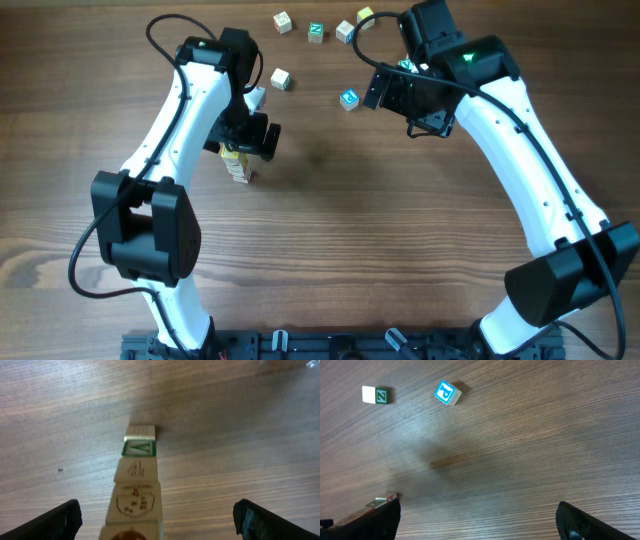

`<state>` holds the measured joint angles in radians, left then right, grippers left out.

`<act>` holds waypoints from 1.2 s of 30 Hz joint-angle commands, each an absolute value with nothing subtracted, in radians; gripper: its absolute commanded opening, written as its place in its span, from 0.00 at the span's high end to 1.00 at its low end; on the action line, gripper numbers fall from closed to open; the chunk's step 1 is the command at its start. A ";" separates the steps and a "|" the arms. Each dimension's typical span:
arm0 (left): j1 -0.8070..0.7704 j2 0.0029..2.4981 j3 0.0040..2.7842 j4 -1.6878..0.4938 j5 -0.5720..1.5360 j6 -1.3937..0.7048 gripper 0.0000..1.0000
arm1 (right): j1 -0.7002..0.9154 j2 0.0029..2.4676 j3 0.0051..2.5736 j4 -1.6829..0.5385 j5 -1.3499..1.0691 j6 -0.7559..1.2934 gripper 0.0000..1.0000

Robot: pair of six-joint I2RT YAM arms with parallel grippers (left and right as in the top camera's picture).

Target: Form a tower

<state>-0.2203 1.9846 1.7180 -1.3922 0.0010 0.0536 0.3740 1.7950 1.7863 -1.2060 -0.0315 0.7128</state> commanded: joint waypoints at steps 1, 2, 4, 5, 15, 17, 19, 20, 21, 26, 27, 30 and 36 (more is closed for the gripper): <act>-0.210 1.984 1.713 -1.354 -0.020 0.075 0.00 | 0.371 1.794 1.779 -1.206 -0.010 0.694 0.00; -0.207 1.984 1.713 -1.348 -0.020 0.083 0.00 | 0.371 1.794 1.779 -1.206 -0.010 0.680 0.00; -0.204 1.984 1.713 -1.345 -0.020 0.101 0.00 | 0.371 1.794 1.779 -1.211 -0.010 0.680 0.00; -0.204 1.984 1.713 -1.346 -0.020 0.101 0.00 | 0.371 1.794 1.779 -1.214 -0.010 0.680 0.00; -0.179 1.984 1.612 -1.303 -0.020 0.097 0.00 | 0.371 1.794 1.779 -1.217 -0.010 0.654 0.00; -0.179 1.984 1.612 -1.299 -0.019 0.097 0.00 | 0.371 1.794 1.779 -1.214 -0.010 0.655 0.00; -0.179 1.984 1.612 -1.293 -0.019 0.097 0.00 | 0.371 1.794 1.779 -1.213 -0.010 0.654 0.00; -0.179 1.984 1.612 -1.290 -0.019 0.097 0.00 | 0.371 1.794 1.779 -1.211 -0.010 0.654 0.00; -0.179 1.984 1.612 -1.288 -0.019 0.097 0.00 | 0.371 1.794 1.779 -1.209 -0.010 0.654 0.01; -0.179 1.984 1.612 -1.300 -0.020 0.097 0.00 | 0.371 1.794 1.779 -1.203 -0.010 0.653 0.00; -0.179 1.978 1.612 -1.297 -0.020 0.097 0.00 | 0.371 1.794 1.779 -1.204 -0.010 0.653 0.00; -0.178 1.914 1.612 -1.285 -0.021 0.097 0.00 | 0.371 1.794 1.779 -1.206 -0.010 0.654 0.00; -0.176 1.684 1.612 -1.272 -0.039 0.096 0.00 | 0.371 1.794 1.779 -1.218 -0.010 0.654 0.00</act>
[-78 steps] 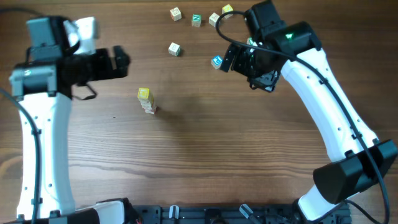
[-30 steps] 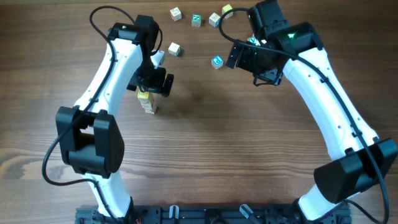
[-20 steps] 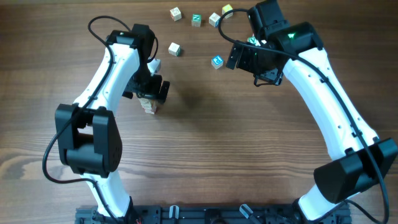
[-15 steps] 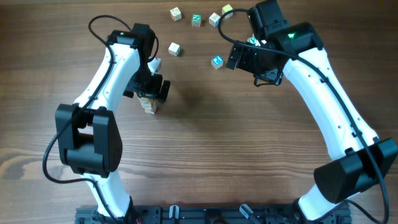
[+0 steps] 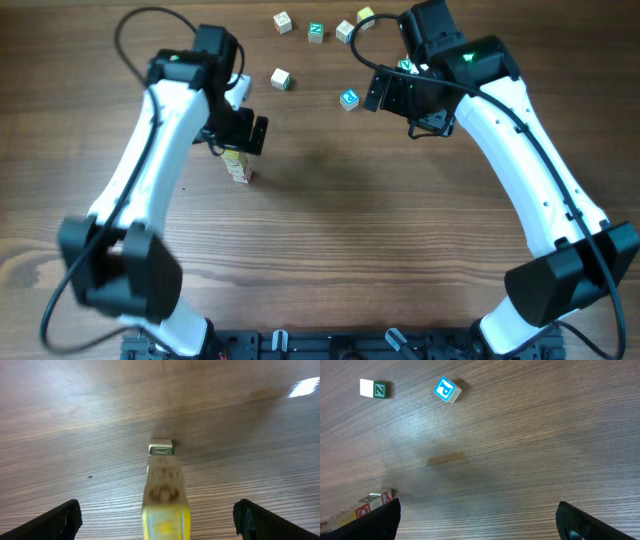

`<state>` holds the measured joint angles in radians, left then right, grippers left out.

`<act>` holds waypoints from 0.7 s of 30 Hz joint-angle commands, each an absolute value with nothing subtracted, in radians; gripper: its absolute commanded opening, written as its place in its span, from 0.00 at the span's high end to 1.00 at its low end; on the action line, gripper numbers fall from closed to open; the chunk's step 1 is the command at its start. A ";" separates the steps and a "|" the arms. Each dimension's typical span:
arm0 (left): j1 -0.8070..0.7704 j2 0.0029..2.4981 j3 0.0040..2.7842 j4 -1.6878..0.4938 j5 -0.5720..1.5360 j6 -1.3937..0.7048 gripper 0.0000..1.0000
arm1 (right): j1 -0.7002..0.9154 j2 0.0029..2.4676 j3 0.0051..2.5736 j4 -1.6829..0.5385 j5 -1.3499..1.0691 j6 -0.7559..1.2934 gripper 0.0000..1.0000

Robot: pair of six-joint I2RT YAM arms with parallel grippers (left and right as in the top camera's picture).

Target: Form a tower

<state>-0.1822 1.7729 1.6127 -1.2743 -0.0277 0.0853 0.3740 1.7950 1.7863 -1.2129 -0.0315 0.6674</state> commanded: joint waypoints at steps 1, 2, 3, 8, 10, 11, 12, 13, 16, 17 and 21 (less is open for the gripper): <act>-0.176 1.670 1.612 -1.275 -0.039 0.096 0.00 | 0.371 1.794 1.779 -1.219 -0.010 0.654 0.00; -0.176 1.661 1.612 -1.288 -0.039 0.097 0.00 | 0.371 1.794 1.779 -1.221 -0.010 0.654 0.00; -0.176 1.662 1.611 -1.296 -0.035 0.096 0.00 | 0.371 1.794 1.779 -1.222 -0.010 0.654 0.00; -0.176 1.665 1.475 -1.172 -0.009 0.096 0.00 | 0.371 1.794 1.779 -1.228 -0.010 0.653 0.00; -0.176 1.665 1.403 -1.124 -0.010 0.097 0.00 | 0.371 1.794 1.779 -1.227 -0.009 0.627 0.00; -0.176 1.665 1.385 -1.112 -0.009 0.097 0.00 | 0.371 1.794 1.779 -1.227 -0.010 0.628 0.00; -0.176 1.665 1.375 -1.103 -0.010 0.097 0.00 | 0.371 1.794 1.779 -1.227 -0.009 0.627 0.00; -0.176 1.668 1.373 -1.102 -0.022 0.097 0.00 | 0.371 1.794 1.779 -1.224 -0.010 0.628 0.00; -0.168 1.671 1.372 -1.083 -0.035 0.097 0.00 | 0.371 1.794 1.779 -1.219 -0.010 0.628 0.00; -0.163 1.672 1.372 -1.079 -0.035 0.097 0.00 | 0.371 1.794 1.779 -1.220 -0.010 0.628 0.00; -0.152 1.699 1.372 -1.080 -0.035 0.096 0.00 | 0.371 1.794 1.779 -1.220 -0.010 0.628 0.00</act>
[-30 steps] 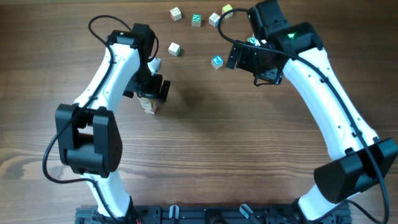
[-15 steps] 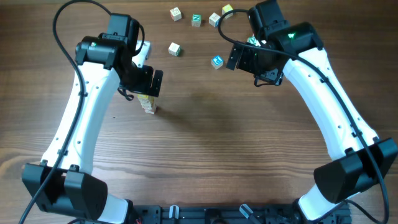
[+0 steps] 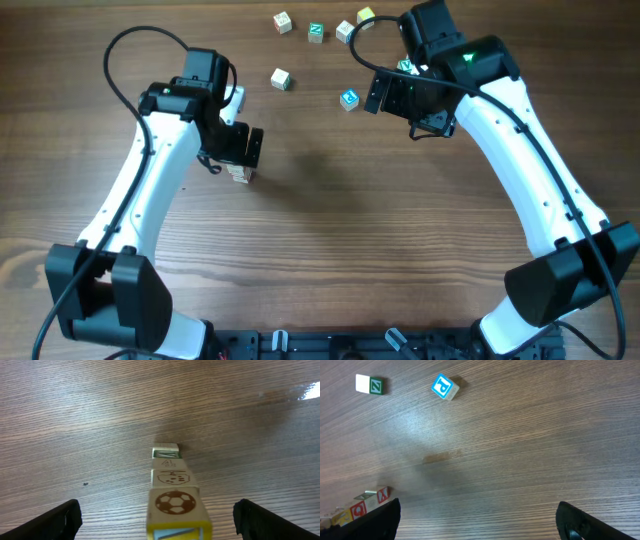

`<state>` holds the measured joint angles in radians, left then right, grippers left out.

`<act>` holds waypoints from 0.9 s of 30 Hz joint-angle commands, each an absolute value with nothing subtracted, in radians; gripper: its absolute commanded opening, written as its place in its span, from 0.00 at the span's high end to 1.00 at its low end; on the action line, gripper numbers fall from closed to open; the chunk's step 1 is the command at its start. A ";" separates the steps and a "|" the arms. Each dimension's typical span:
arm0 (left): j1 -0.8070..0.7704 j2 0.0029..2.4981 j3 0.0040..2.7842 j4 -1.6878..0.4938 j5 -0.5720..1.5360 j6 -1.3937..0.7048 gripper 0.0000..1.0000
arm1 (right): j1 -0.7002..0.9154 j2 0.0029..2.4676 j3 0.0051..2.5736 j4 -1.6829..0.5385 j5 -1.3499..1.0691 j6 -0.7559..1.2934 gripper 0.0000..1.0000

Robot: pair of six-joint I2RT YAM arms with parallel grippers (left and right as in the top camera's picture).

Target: Form a tower

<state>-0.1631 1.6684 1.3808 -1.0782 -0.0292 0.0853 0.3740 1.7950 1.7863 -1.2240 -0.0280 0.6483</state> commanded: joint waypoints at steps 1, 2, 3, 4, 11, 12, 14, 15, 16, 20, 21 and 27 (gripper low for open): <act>-0.152 1.712 1.372 -1.086 -0.026 0.097 0.00 | 0.371 1.794 1.779 -1.220 -0.010 0.628 0.00; -0.152 1.726 1.372 -1.095 -0.011 0.097 0.00 | 0.371 1.794 1.779 -1.220 -0.010 0.628 0.00; -0.152 1.735 1.372 -1.103 -0.012 0.097 0.00 | 0.371 1.794 1.779 -1.220 -0.010 0.628 0.00; -0.152 1.748 1.372 -1.115 -0.012 0.097 0.00 | 0.371 1.794 1.779 -1.220 -0.010 0.628 0.00; -0.152 1.754 1.372 -1.166 -0.020 0.097 0.10 | 0.371 1.794 1.779 -1.221 -0.010 0.628 0.00; -0.152 1.754 1.372 -1.168 -0.020 0.097 0.16 | 0.371 1.794 1.779 -1.220 -0.010 0.628 0.00; -0.152 1.754 1.372 -1.171 -0.021 0.097 0.21 | 0.371 1.794 1.779 -1.221 -0.010 0.627 0.00; -0.152 1.754 1.372 -1.171 -0.021 0.097 0.22 | 0.371 1.794 1.779 -1.221 -0.010 0.627 0.00; -0.152 1.754 1.372 -1.171 -0.021 0.097 0.24 | 0.371 1.794 1.779 -1.221 -0.010 0.627 0.00; -0.152 1.754 1.372 -1.174 -0.021 0.097 0.33 | 0.371 1.794 1.779 -1.221 -0.010 0.628 0.00; -0.152 1.754 1.372 -1.174 -0.021 0.097 0.34 | 0.371 1.794 1.779 -1.221 -0.010 0.628 0.00; -0.152 1.754 1.372 -1.174 -0.021 0.097 0.39 | 0.371 1.794 1.779 -1.221 -0.010 0.627 0.00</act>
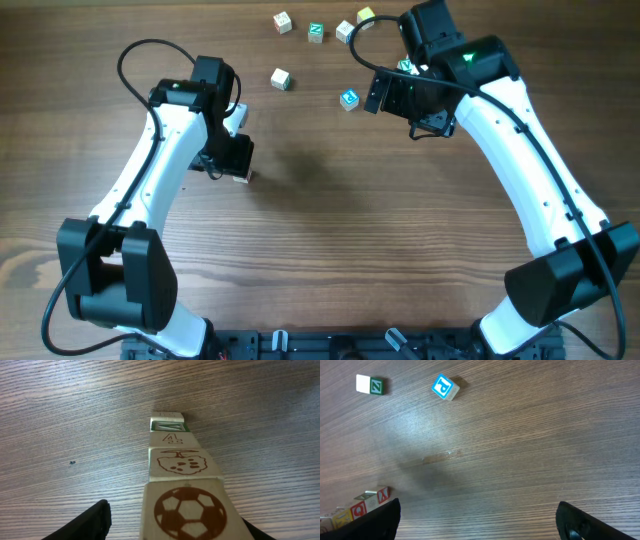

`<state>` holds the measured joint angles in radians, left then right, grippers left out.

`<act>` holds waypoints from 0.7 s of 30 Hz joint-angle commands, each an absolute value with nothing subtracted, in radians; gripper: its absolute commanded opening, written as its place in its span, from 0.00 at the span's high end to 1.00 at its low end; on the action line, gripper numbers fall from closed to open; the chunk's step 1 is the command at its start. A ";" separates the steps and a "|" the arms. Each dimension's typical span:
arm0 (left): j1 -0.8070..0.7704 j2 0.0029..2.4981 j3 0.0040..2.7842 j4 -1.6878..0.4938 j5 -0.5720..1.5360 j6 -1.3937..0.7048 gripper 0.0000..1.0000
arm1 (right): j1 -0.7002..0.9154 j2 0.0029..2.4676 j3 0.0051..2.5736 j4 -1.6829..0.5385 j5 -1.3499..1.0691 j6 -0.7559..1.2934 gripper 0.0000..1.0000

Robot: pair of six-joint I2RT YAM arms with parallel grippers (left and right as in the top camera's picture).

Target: Form a tower

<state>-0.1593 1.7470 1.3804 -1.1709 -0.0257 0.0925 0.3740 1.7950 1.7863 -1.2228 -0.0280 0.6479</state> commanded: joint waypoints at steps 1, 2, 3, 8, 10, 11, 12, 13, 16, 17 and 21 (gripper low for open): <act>-0.152 1.754 1.372 -1.175 -0.021 0.097 0.40 | 0.371 1.794 1.779 -1.221 -0.010 0.627 0.00; -0.152 1.754 1.372 -1.175 -0.022 0.097 0.40 | 0.371 1.794 1.779 -1.222 -0.010 0.627 0.00; -0.152 1.754 1.372 -1.176 -0.028 0.097 0.40 | 0.371 1.794 1.779 -1.222 -0.010 0.627 0.00; -0.152 1.754 1.372 -1.179 -0.039 0.097 0.39 | 0.371 1.794 1.779 -1.221 -0.010 0.627 0.00; -0.152 1.754 1.372 -1.179 -0.039 0.097 0.38 | 0.371 1.794 1.779 -1.221 -0.010 0.628 0.00; -0.152 1.754 1.372 -1.179 -0.039 0.097 0.34 | 0.371 1.794 1.779 -1.221 -0.010 0.627 0.00; -0.152 1.754 1.373 -1.179 -0.039 0.097 0.30 | 0.371 1.794 1.779 -1.221 -0.010 0.627 0.00; -0.152 1.754 1.373 -1.178 -0.038 0.096 0.25 | 0.371 1.794 1.779 -1.221 -0.010 0.627 0.00; -0.153 1.754 1.377 -1.167 -0.034 0.096 0.08 | 0.371 1.794 1.779 -1.219 -0.010 0.628 0.00; -0.153 1.754 1.386 -1.167 -0.031 0.097 0.01 | 0.371 1.794 1.779 -1.216 -0.010 0.628 0.00; -0.153 1.745 1.438 -1.193 -0.017 0.097 0.00 | 0.371 1.794 1.779 -1.214 -0.010 0.628 0.00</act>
